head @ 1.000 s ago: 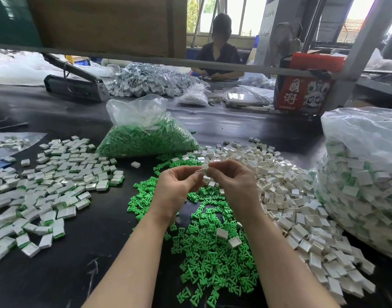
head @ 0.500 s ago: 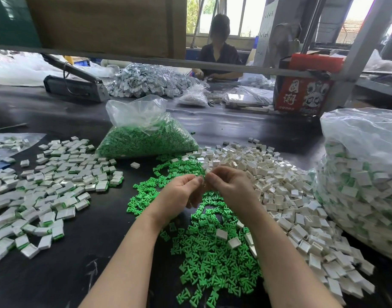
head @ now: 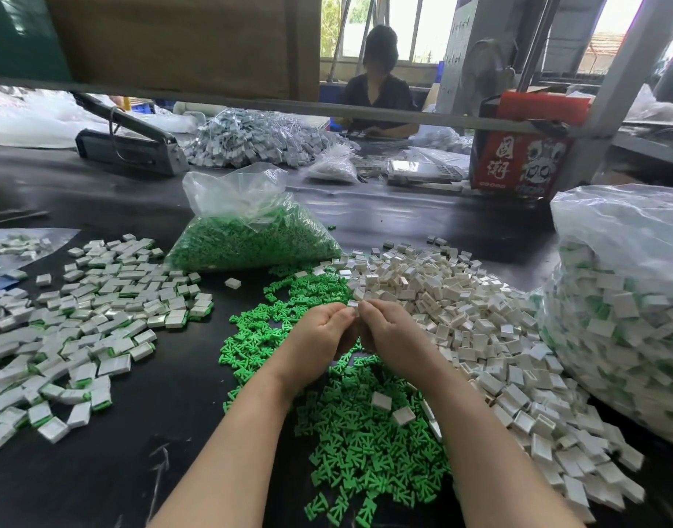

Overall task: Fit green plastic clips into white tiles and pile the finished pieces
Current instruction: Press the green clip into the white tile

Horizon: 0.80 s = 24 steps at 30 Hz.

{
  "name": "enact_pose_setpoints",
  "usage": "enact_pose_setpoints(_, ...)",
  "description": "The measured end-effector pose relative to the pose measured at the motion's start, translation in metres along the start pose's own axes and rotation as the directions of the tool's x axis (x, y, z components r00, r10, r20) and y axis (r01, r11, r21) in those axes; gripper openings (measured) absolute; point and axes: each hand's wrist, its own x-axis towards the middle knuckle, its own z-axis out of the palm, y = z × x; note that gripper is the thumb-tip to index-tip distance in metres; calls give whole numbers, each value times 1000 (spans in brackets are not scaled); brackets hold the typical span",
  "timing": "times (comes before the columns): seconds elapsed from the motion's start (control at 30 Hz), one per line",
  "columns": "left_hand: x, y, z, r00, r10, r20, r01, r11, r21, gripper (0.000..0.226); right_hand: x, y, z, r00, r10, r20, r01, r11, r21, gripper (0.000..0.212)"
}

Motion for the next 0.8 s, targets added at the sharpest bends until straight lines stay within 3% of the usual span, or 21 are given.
enact_pose_setpoints(0.2, 1, -5, 0, 999, -9, 46, 9, 1000, -2, 33, -3, -5, 5, 998, -62, -2, 61, 989, -133, 44)
enact_pose_setpoints(0.4, 5, -11, 13, 998, 30, -52, -28, 999, 29, 34, -2, -2, 8, 994, -74, -85, 40, 936, -350, 45)
enact_pose_setpoints(0.67, 3, -12, 16, 997, 17, -81, -6, 991, 135, 30, -4, -1, 9, 993, -74, -89, 23, 882, -470, 38)
enact_pose_setpoints(0.8, 2, -11, 18, 996, 47, -76, -39, 993, 111, 32, -4, 1, 8, 991, -84, -104, 24, 877, -480, 37)
